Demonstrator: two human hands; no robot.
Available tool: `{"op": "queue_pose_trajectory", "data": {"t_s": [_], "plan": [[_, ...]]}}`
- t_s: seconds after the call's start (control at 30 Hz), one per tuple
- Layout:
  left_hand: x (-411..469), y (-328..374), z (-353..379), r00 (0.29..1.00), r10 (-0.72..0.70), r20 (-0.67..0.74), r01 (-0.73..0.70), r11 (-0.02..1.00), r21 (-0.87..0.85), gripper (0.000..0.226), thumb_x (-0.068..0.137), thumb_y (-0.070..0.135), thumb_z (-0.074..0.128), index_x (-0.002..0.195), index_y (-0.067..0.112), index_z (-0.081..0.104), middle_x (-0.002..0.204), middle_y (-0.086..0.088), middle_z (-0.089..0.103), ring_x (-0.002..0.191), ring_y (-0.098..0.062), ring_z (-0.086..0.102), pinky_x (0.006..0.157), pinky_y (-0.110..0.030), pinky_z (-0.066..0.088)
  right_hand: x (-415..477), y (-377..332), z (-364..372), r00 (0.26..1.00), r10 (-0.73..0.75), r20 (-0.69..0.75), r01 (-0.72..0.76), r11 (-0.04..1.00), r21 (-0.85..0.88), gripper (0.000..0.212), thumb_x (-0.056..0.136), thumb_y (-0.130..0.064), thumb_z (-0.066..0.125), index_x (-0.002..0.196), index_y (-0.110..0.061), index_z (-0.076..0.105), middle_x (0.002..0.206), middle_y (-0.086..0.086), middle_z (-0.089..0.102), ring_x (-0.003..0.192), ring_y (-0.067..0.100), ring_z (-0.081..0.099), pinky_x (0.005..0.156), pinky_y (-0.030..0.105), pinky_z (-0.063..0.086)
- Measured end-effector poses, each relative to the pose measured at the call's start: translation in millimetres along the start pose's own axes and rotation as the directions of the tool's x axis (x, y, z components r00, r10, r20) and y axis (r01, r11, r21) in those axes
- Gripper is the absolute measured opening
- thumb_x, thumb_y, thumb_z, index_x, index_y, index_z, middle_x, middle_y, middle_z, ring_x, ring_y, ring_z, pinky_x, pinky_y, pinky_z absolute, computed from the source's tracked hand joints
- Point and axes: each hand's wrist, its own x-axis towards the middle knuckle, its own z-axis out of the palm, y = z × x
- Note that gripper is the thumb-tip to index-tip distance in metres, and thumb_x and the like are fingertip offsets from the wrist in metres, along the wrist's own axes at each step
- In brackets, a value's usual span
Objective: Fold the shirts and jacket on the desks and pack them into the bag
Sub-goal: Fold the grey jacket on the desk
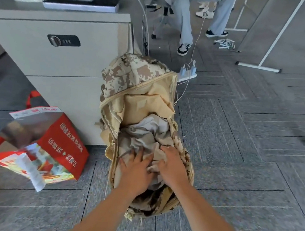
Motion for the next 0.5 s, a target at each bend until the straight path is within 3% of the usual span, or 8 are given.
{"op": "queue_pose_trajectory", "data": {"t_s": [0.1, 0.17, 0.23, 0.3, 0.37, 0.43, 0.5], "plan": [[-2, -2, -3, 1.0, 0.021, 0.016, -0.019, 0.992, -0.127, 0.072, 0.088, 0.054, 0.044, 0.154, 0.045, 0.018, 0.165, 0.01, -0.006, 0.153, -0.025, -0.009, 0.118, -0.06, -0.008, 0, 8, -1, 0.998, -0.063, -0.026, 0.051, 0.942, -0.333, 0.048, 0.099, -0.034, 0.031, 0.138, -0.022, 0.055, 0.144, -0.006, 0.048, 0.131, 0.021, 0.047, 0.11, 0.04, 0.037], [-7, -4, -16, 0.996, -0.039, -0.086, -0.003, 0.895, -0.447, 0.053, 0.094, 0.043, 0.046, 0.146, 0.038, 0.044, 0.159, 0.011, 0.03, 0.149, -0.019, 0.024, 0.121, -0.041, 0.017, 2, 7, -7, 0.979, -0.142, -0.147, 0.074, 0.916, -0.395, 0.057, 0.097, -0.046, 0.021, 0.122, -0.025, 0.067, 0.13, -0.012, 0.06, 0.124, 0.017, 0.052, 0.105, 0.039, 0.039], [-12, -6, -32, 0.968, -0.174, -0.178, 0.002, 0.721, -0.693, 0.036, 0.096, 0.033, 0.052, 0.131, 0.033, 0.061, 0.128, 0.015, 0.062, 0.114, -0.006, 0.059, 0.092, -0.02, 0.042, 6, 1, -12, 0.936, -0.206, -0.285, 0.136, 0.96, -0.246, 0.045, 0.099, -0.043, 0.036, 0.115, -0.022, 0.073, 0.125, -0.01, 0.066, 0.121, 0.013, 0.054, 0.105, 0.035, 0.041], [-14, -6, -42, 0.954, -0.236, -0.184, 0.012, 0.645, -0.764, 0.03, 0.095, 0.033, 0.054, 0.123, 0.035, 0.065, 0.104, 0.014, 0.069, 0.088, 0.001, 0.064, 0.073, -0.02, 0.046, 7, -14, -16, 0.942, -0.158, -0.296, 0.169, 0.986, 0.013, 0.031, 0.1, -0.032, 0.05, 0.116, -0.019, 0.072, 0.117, -0.009, 0.069, 0.106, 0.004, 0.059, 0.095, 0.025, 0.046], [-14, -6, -42, 0.963, -0.226, -0.149, 0.028, 0.631, -0.775, 0.023, 0.096, 0.028, 0.054, 0.113, 0.037, 0.067, 0.095, 0.013, 0.067, 0.077, 0.006, 0.061, 0.066, -0.014, 0.045, 5, -28, -18, 0.988, -0.026, -0.151, 0.06, 0.973, 0.224, 0.027, 0.1, -0.036, 0.051, 0.118, -0.027, 0.07, 0.102, -0.02, 0.069, 0.082, -0.007, 0.06, 0.074, 0.016, 0.046], [-13, -7, -36, 0.967, -0.225, -0.117, 0.063, 0.661, -0.748, 0.019, 0.093, 0.03, 0.057, 0.11, 0.034, 0.065, 0.1, 0.014, 0.063, 0.08, 0.006, 0.057, 0.066, -0.007, 0.042, 6, -25, -13, 0.997, 0.075, -0.024, -0.061, 0.929, 0.365, 0.027, 0.1, -0.038, 0.052, 0.12, -0.031, 0.068, 0.097, -0.026, 0.066, 0.082, -0.008, 0.06, 0.068, 0.014, 0.043], [-9, -12, -26, 0.968, -0.222, -0.12, 0.076, 0.711, -0.699, 0.043, 0.085, 0.04, 0.058, 0.125, 0.025, 0.063, 0.124, 0.008, 0.059, 0.104, -0.004, 0.057, 0.085, -0.018, 0.043, 6, -15, -6, 0.994, 0.105, 0.023, -0.106, 0.921, 0.374, 0.029, 0.102, -0.034, 0.051, 0.126, -0.032, 0.066, 0.113, -0.025, 0.064, 0.096, -0.005, 0.059, 0.072, 0.012, 0.04]]}}
